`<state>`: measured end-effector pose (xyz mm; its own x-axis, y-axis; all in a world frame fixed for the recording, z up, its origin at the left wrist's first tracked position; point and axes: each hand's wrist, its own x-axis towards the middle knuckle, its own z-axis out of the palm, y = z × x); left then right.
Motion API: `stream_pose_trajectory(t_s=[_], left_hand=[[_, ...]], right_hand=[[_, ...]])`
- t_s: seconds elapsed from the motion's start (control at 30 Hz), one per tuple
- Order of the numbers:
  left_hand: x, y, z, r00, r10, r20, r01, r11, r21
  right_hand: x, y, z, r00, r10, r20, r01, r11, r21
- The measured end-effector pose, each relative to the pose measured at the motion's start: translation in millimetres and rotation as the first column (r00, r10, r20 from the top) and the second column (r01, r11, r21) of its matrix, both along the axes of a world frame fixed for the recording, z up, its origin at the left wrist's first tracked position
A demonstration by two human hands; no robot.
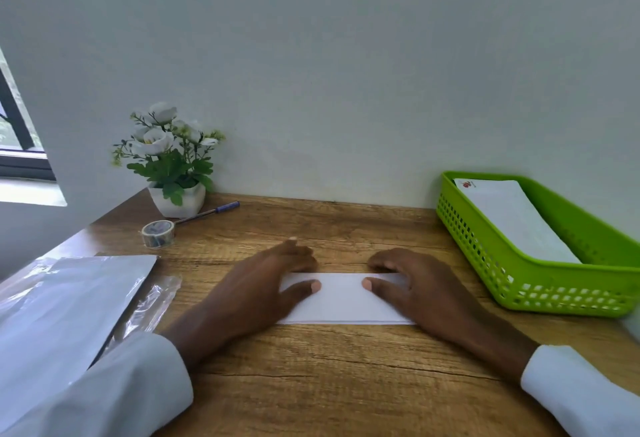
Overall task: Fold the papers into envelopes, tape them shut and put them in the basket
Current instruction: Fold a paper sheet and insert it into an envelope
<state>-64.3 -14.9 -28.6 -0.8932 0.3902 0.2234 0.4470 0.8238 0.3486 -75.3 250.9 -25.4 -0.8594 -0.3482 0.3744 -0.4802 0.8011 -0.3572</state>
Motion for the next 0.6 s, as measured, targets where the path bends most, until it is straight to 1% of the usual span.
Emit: stream_pose_trajectory(t_s=[0.07, 0.13, 0.23, 0.33, 0.4, 0.47, 0.53, 0.57, 0.6], left_hand=[[3.9, 5.9, -3.1, 0.985, -0.118, 0.128, 0.132, 0.985, -0.109], [5.7, 8.7, -6.1, 0.971, -0.147, 0.191, 0.187, 0.960, -0.211], [6.0, 11.4, -6.0, 0.971, -0.129, 0.201, 0.182, 0.945, -0.272], [9.9, 12.9, -1.2, 0.976, -0.096, 0.196, 0.157, 0.932, -0.326], [11.5, 18.9, 4.7, 0.973, -0.072, 0.221, 0.152, 0.915, -0.373], [18.7, 16.0, 11.8, 0.975, -0.031, 0.222, 0.117, 0.915, -0.386], [26.0, 9.8, 20.2, 0.987, -0.022, 0.158, 0.075, 0.937, -0.340], [29.1, 6.9, 24.8, 0.994, -0.026, 0.107, 0.058, 0.951, -0.304], [35.2, -2.0, 28.8, 0.998, -0.013, 0.056, 0.027, 0.964, -0.266]], right_hand=[[4.2, -5.7, -4.4, 0.995, 0.060, 0.075, -0.069, 0.990, 0.125], [6.6, -10.5, -7.6, 0.981, 0.087, 0.174, -0.130, 0.960, 0.249], [9.6, -13.7, -8.1, 0.975, 0.065, 0.210, -0.144, 0.911, 0.386], [14.3, -26.1, -5.6, 0.969, 0.070, 0.239, -0.173, 0.881, 0.441], [16.5, -34.0, -1.9, 0.957, 0.102, 0.271, -0.218, 0.872, 0.439], [19.5, -50.3, 9.4, 0.928, 0.185, 0.323, -0.309, 0.867, 0.391], [26.1, -73.9, 24.9, 0.882, 0.277, 0.382, -0.388, 0.886, 0.254], [30.6, -85.0, 33.9, 0.857, 0.302, 0.419, -0.391, 0.909, 0.145], [31.6, -98.0, 40.3, 0.837, 0.312, 0.450, -0.356, 0.934, 0.014]])
